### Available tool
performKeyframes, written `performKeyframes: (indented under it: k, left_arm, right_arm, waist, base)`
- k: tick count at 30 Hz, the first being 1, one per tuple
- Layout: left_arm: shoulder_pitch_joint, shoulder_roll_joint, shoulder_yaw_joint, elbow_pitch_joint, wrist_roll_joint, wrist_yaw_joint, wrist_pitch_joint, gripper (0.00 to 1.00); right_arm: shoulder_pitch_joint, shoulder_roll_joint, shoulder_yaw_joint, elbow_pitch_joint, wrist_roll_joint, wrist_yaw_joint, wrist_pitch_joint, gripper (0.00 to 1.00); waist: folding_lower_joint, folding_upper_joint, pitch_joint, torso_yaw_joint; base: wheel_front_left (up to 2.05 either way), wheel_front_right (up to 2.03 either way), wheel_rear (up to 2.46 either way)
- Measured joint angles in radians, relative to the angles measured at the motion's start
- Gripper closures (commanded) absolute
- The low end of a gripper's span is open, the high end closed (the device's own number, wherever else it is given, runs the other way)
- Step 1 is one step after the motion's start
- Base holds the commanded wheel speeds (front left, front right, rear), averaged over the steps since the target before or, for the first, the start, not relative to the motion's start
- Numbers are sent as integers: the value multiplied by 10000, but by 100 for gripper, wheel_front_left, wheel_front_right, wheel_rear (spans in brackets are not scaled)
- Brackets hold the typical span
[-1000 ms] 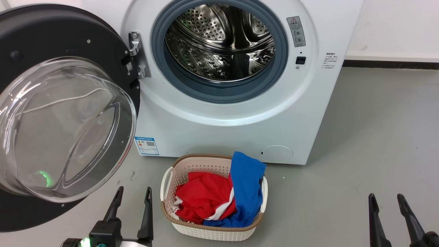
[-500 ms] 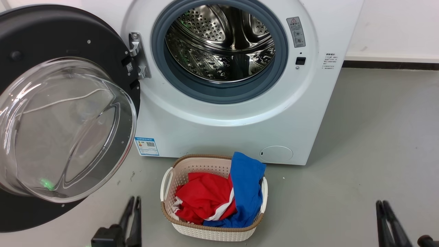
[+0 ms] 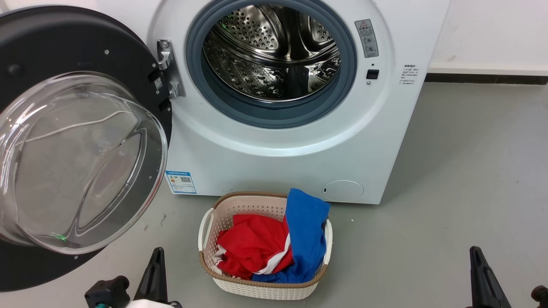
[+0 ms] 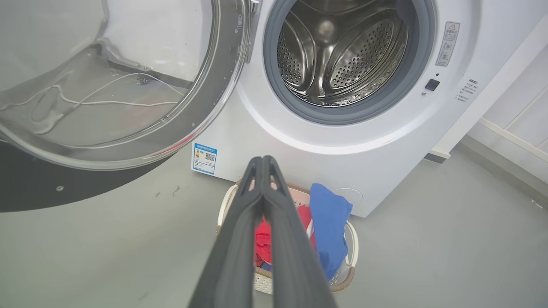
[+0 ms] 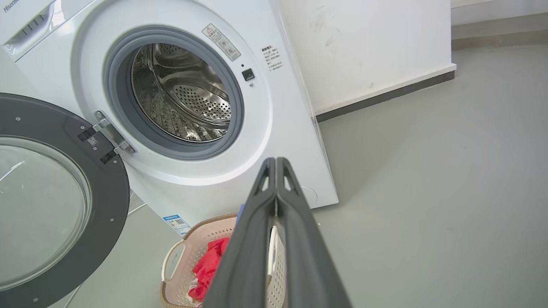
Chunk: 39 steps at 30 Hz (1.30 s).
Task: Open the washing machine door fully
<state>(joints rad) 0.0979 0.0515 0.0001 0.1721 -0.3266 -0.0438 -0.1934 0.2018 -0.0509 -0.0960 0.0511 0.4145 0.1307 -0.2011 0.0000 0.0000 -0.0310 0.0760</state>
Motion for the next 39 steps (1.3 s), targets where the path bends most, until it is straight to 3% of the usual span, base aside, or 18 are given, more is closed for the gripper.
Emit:
performKeyframes:
  k: [18, 39]
  left_arm:
    - [-473, -6, 274, 182, -3254, -198, 773, 100]
    - [-934, -10, 529, 347, -6149, -359, 1467, 100]
  right_arm:
    - [-743, -84, 88, 483, 3124, 0, 694, 100]
    - [-1391, -127, 115, 918, 5910, 0, 1333, 100]
  waist:
    - [0, 0, 58, -129]
    - [0, 0, 122, -271]
  base:
    - [0, 0, 0]
    - [0, 0, 0]
